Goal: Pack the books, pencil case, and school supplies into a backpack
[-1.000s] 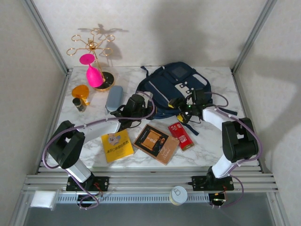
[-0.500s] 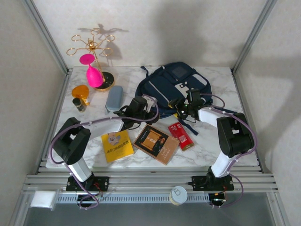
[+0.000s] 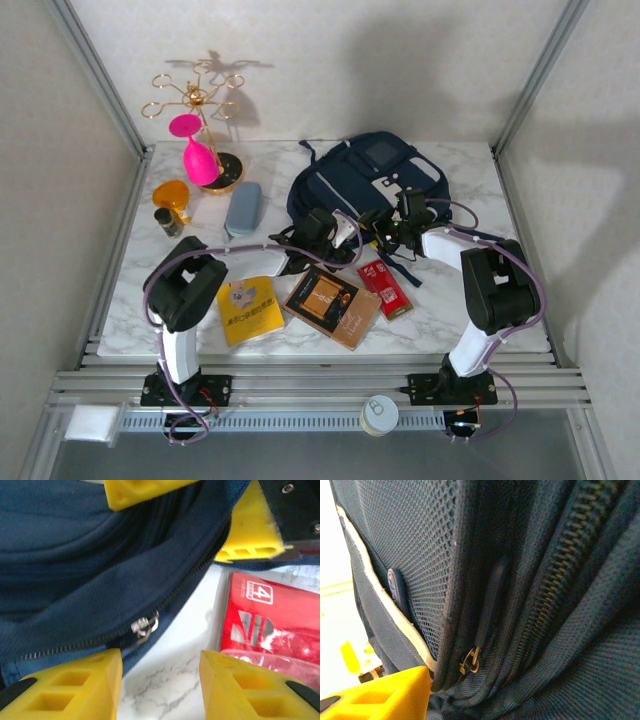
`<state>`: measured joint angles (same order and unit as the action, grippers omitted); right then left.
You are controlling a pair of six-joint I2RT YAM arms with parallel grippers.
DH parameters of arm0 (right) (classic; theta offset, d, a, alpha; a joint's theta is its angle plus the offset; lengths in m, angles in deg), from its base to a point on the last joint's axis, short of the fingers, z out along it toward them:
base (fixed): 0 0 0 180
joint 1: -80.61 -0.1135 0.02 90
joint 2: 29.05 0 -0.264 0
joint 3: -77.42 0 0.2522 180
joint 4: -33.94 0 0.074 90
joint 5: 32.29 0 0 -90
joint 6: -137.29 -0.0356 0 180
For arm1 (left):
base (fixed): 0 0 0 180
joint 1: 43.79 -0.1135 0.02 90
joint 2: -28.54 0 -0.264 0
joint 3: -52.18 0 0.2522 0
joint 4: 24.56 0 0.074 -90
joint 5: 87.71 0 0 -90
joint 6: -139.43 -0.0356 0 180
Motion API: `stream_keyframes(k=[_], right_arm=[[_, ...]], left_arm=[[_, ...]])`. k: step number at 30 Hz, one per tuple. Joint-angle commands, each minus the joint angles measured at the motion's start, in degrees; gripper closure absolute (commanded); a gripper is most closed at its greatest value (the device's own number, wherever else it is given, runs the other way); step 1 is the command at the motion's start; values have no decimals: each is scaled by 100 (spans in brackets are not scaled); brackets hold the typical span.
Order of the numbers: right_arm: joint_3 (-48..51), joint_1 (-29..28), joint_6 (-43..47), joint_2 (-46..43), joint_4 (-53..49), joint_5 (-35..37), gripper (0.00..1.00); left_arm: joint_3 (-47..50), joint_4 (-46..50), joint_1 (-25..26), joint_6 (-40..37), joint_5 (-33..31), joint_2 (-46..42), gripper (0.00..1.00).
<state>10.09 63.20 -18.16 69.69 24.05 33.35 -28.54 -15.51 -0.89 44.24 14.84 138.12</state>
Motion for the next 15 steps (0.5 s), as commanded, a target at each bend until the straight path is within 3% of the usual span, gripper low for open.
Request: stream_keyframes(k=[1, 9, 11, 15], right_arm=[[-32, 0, -56, -178, 295, 181, 44], [6, 0, -84, -170, 364, 148, 44], [-35, -2, -48, -188, 293, 183, 44], [-1, -12, -100, -258, 265, 275, 40]], left_arm=[[-346, -7, -33, -172, -182, 281, 60], [-706, -163, -53, 35, 85, 633, 84], [-648, -194, -53, 53, 146, 613, 97], [-512, -169, -51, 191, 180, 410, 100]])
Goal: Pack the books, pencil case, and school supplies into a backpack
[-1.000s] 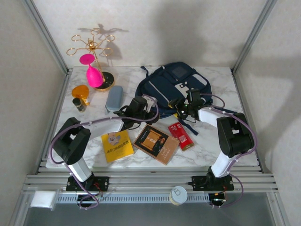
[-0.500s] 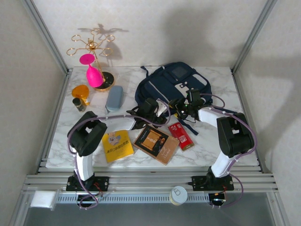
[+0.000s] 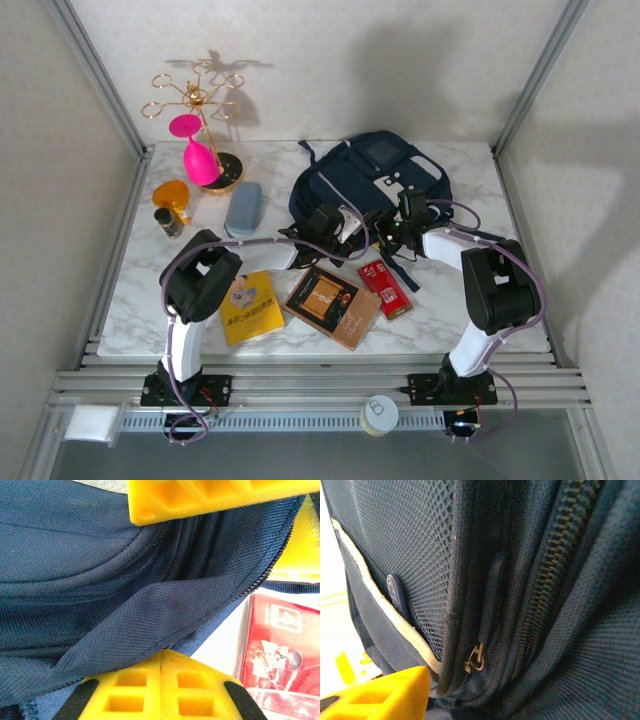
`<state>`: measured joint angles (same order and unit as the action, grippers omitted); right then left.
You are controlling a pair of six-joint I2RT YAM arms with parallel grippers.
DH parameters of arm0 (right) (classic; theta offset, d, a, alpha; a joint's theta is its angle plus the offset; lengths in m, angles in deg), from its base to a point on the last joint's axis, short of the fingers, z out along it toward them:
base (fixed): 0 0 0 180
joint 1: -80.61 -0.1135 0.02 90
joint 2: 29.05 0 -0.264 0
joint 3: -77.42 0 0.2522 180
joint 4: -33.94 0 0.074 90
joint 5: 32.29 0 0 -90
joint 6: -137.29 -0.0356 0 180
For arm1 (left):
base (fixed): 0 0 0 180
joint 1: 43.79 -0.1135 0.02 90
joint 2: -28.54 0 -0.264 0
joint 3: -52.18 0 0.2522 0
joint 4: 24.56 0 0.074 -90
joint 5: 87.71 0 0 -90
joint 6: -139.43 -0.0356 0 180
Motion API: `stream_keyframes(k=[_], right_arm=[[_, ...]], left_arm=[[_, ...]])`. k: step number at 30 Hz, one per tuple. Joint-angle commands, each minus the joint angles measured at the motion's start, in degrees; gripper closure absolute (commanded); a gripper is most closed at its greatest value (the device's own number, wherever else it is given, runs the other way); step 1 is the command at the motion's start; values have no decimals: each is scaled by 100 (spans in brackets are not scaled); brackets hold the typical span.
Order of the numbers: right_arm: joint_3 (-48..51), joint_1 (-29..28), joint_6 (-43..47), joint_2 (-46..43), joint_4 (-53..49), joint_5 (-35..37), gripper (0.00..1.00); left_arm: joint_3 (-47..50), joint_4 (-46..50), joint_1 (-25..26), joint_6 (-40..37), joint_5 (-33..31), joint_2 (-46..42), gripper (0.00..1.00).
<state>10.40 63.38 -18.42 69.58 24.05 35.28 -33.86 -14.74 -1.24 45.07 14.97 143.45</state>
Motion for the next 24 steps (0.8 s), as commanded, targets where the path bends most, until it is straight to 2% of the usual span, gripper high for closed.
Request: stream_keyframes(k=[1, 7, 9, 13, 15, 19, 22, 24], right_arm=[[32, -38, -142, -284, 295, 90, 36], [224, -332, -456, -377, 409, 389, 27], [324, -350, -583, -334, 563, 450, 29], [259, -351, -522, -178, 701, 424, 46], [186, -352, -435, -173, 654, 451, 53], [214, -351, -356, -299, 726, 423, 74], [237, -335, -337, -418, 824, 205, 81], [211, -334, -352, -513, 801, 99, 83]], left_arm=[[88, -268, -18, 157, 192, -225, 100], [276, -138, -57, 374, 124, -542, 100], [427, -115, -75, 321, 187, -632, 100], [770, -79, -83, 108, 404, -905, 99], [920, -81, -88, 69, 445, -1032, 93], [1276, -169, -130, 83, 330, -1341, 89], [1697, -616, -185, 195, 338, -1635, 80], [1927, -989, -194, 259, 361, -1788, 70]])
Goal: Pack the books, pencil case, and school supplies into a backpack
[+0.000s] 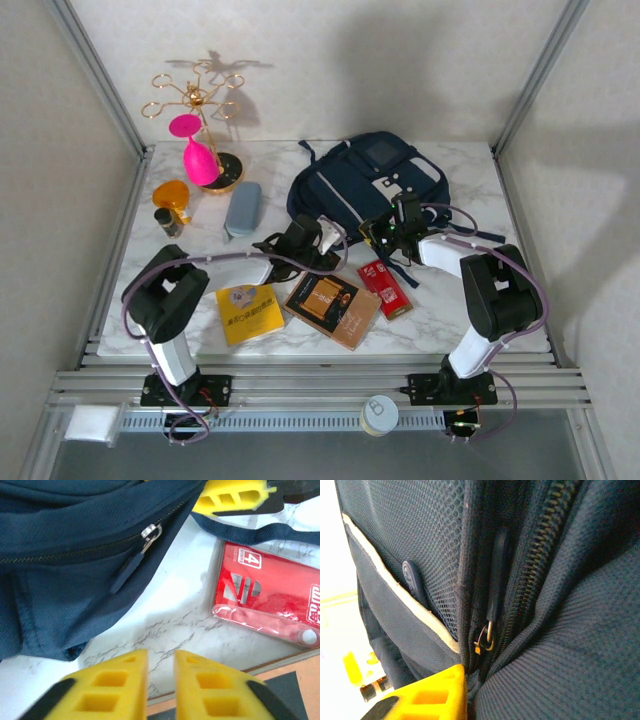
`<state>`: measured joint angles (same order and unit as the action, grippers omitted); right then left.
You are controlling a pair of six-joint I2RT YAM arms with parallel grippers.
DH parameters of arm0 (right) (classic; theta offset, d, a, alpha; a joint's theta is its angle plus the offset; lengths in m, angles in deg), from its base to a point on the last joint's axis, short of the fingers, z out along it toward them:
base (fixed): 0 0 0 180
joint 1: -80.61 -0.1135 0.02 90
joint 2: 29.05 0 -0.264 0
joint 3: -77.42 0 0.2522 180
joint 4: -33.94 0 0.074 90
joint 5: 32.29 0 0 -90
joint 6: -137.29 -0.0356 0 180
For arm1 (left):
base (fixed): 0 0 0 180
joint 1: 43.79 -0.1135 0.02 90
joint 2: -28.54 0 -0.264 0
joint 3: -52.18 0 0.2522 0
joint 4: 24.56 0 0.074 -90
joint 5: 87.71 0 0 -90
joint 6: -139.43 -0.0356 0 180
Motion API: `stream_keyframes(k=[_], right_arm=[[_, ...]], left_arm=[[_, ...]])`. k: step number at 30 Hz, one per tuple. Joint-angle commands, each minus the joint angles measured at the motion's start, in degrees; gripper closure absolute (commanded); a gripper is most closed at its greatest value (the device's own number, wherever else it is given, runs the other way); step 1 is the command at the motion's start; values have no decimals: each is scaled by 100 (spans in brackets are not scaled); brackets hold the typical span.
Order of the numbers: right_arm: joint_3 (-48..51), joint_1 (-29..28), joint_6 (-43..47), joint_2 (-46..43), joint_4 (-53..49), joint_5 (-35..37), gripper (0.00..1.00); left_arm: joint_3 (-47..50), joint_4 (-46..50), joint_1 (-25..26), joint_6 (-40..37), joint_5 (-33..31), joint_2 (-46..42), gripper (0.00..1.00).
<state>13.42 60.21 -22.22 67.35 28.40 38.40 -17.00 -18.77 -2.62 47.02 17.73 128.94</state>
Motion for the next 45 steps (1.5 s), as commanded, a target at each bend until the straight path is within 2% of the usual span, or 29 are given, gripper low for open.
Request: stream_keyframes(k=[1, 7, 12, 23, 31, 35, 40, 45], right_arm=[[-85, -22, 9, -355, 382, -263, 83], [-40, -24, -17, -447, 423, -382, 83], [-78, -19, 50, -473, 395, -382, 82], [-117, -25, 57, -508, 404, -431, 79], [-253, -23, 122, -526, 327, -403, 75], [-284, -18, 114, -551, 311, -378, 73], [-303, -21, 143, -561, 302, -339, 73], [-285, -26, 157, -561, 311, -317, 73]], left_arm=[[308, -740, -56, 66, 107, -365, 65], [102, -1047, -61, 106, 54, -228, 63], [-157, -1219, -56, 146, -20, 51, 57], [-942, -857, -30, 53, 706, 865, 59], [-758, -803, -39, 29, 203, 884, 62], [-61, -1416, 14, 129, -17, 515, 62], [254, -1599, 14, 232, -217, 346, 62], [-88, -1536, 5, 215, -321, 518, 63]])
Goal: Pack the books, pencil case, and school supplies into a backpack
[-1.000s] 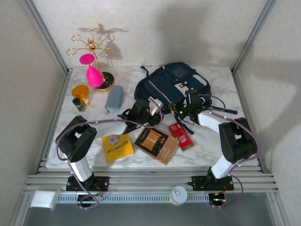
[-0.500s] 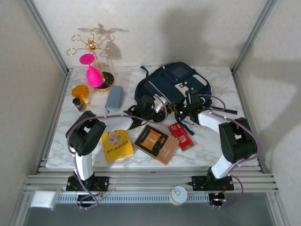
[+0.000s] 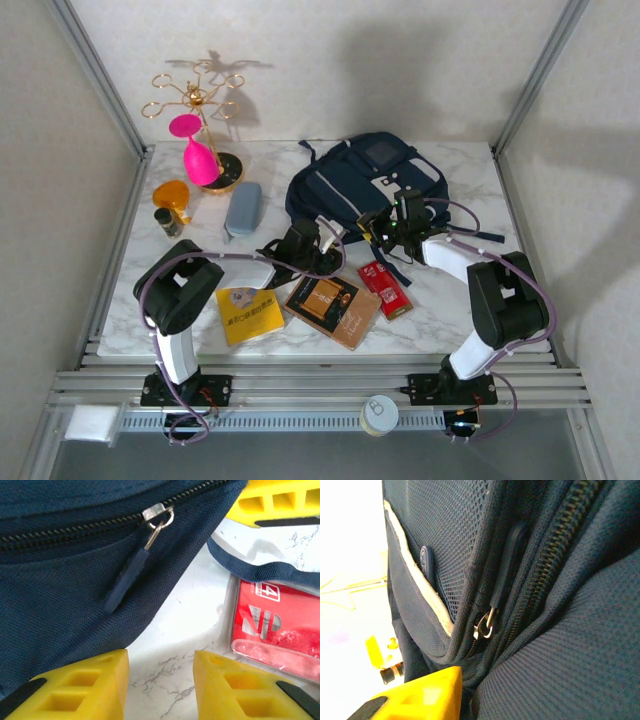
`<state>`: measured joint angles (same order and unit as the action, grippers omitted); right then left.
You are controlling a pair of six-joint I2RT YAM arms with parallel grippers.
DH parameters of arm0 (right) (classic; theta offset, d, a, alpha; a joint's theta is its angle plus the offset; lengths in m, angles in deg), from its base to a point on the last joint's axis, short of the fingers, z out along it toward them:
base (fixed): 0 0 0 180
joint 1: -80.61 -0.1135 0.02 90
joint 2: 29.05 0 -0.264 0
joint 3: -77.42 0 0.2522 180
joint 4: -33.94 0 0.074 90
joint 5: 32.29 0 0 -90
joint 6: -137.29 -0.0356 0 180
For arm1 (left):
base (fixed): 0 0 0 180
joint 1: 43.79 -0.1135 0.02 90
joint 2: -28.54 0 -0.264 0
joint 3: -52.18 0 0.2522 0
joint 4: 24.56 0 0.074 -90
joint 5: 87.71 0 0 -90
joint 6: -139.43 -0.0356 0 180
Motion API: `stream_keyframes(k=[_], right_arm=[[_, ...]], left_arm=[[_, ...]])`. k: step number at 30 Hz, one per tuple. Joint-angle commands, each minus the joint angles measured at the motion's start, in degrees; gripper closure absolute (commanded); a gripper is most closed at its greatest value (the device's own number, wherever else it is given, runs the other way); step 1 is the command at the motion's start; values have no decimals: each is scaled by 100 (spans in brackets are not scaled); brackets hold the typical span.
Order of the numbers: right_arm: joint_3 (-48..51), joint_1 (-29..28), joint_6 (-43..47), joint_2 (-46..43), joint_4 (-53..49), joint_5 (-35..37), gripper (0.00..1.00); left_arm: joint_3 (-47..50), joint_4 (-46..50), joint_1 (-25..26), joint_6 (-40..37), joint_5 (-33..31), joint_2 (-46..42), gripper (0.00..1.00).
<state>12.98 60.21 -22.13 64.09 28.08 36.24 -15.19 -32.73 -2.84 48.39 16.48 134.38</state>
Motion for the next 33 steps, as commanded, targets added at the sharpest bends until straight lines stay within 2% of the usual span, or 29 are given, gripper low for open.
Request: stream_keyframes(k=[1, 8, 15, 25, 30, 33], right_arm=[[-233, -32, 149, -242, 344, -108, 73], [-153, -28, 219, -237, 316, -106, 73], [-179, -34, 453, -204, 645, -315, 71], [-127, -34, 562, -88, 948, -546, 72], [-92, -51, 592, -66, 1010, -596, 73], [-79, -47, 649, -51, 874, -559, 74]], left_arm=[[-334, -128, 27, 62, -181, -35, 63], [-159, -198, 27, -132, -145, -331, 64], [296, -484, -4, -420, -194, -801, 61], [-300, -369, -47, -572, -288, -147, 62], [-555, -549, -140, -476, -243, 49, 66], [-715, -505, -183, -516, -174, 103, 77]])
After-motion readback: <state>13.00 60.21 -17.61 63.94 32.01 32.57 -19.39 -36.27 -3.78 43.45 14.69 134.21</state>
